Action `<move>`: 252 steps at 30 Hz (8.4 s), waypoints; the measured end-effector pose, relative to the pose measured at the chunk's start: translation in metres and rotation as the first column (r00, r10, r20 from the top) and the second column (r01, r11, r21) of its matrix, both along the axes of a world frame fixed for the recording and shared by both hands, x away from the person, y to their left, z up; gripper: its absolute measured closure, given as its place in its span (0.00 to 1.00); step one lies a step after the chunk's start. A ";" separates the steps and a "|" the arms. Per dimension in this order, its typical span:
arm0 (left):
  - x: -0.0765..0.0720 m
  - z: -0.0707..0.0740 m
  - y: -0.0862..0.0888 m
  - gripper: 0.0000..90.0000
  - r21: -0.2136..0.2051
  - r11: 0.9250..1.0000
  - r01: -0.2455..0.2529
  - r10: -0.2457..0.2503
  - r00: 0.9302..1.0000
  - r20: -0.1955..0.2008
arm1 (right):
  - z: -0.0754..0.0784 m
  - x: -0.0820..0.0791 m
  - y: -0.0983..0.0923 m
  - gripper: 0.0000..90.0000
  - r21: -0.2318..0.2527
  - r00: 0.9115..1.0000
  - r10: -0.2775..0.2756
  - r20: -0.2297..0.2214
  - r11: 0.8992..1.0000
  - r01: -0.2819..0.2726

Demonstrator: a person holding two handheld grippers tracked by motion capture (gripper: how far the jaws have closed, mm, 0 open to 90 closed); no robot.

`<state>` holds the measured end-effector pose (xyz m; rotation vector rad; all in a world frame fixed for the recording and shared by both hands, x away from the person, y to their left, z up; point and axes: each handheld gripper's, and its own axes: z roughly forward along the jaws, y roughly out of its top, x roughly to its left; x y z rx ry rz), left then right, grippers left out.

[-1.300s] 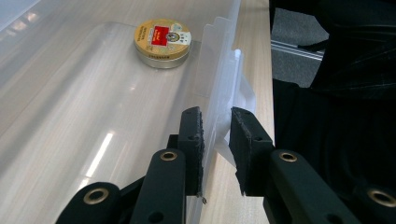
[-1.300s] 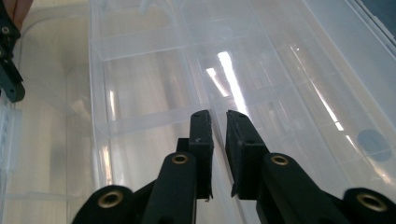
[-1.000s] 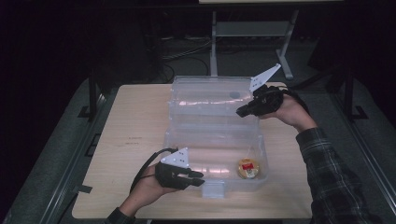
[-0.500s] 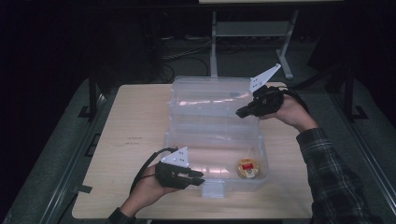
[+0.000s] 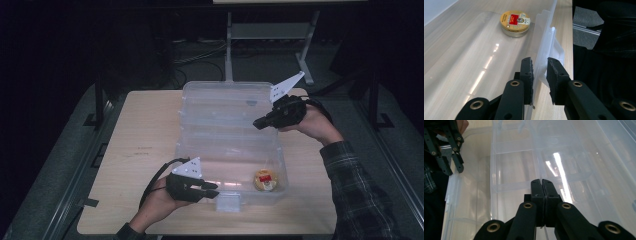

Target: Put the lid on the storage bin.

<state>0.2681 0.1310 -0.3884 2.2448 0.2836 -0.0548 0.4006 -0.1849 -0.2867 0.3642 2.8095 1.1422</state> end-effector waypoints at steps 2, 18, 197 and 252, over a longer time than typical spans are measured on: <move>0.000 0.000 0.000 0.83 -0.001 1.000 -0.001 0.001 1.000 0.001 | 0.000 -0.002 -0.001 0.99 0.006 1.000 0.003 0.000 1.000 -0.003; 0.000 0.000 0.000 0.83 0.005 1.000 -0.001 0.001 1.000 -0.003 | 0.000 -0.022 -0.003 0.99 0.038 1.000 0.011 0.005 0.999 -0.011; 0.033 0.084 0.108 1.00 -0.329 0.879 -0.346 0.381 0.923 0.047 | -0.017 -0.116 -0.074 1.00 0.284 0.981 -0.194 0.002 0.941 0.185; -0.006 0.043 0.116 1.00 -0.311 0.903 -0.296 0.334 0.940 0.074 | -0.059 -0.142 -0.095 1.00 0.343 0.960 -0.279 -0.017 0.900 0.268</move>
